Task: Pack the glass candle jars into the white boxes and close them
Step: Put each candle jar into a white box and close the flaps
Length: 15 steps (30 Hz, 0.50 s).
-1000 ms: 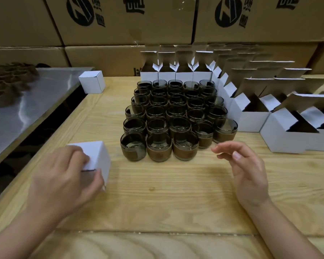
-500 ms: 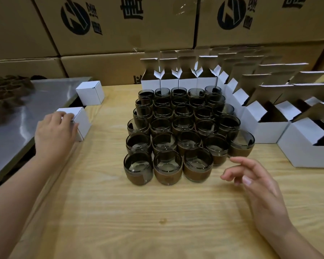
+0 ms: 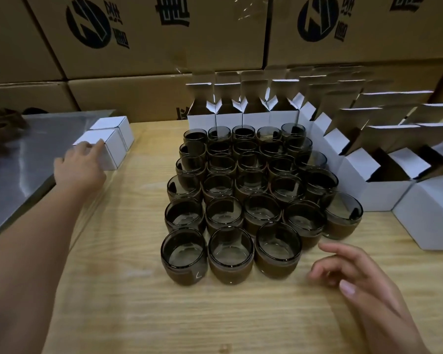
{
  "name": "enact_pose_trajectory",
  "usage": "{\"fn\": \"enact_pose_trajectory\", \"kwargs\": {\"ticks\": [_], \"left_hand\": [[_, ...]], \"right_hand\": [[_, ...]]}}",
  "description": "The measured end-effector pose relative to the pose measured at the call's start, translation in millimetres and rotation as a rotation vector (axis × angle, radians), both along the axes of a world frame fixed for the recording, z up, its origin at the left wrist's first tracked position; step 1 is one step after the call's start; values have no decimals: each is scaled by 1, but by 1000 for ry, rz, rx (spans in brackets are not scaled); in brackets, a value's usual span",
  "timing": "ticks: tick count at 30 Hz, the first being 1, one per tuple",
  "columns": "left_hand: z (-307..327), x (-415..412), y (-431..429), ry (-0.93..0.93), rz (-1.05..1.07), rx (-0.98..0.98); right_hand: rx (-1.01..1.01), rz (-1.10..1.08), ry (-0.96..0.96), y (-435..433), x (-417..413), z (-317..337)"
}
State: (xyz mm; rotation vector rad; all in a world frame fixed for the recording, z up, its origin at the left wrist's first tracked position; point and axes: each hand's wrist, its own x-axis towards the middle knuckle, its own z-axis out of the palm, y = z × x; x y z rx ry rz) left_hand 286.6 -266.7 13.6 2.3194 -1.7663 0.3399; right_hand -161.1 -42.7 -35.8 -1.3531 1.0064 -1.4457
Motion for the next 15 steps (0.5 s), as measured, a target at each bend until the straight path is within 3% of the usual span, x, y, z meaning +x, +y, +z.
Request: {"fn": "enact_pose_trajectory", "kwargs": {"ticks": [7, 11, 15], "left_hand": [[-3, -7, 1, 98, 26, 14], [10, -31, 19, 152, -10, -218], [36, -82, 61, 268, -204, -482]], "right_hand": [[7, 17, 27, 1, 2, 2], [10, 43, 33, 3, 3, 3], [8, 55, 85, 3, 5, 7]]}}
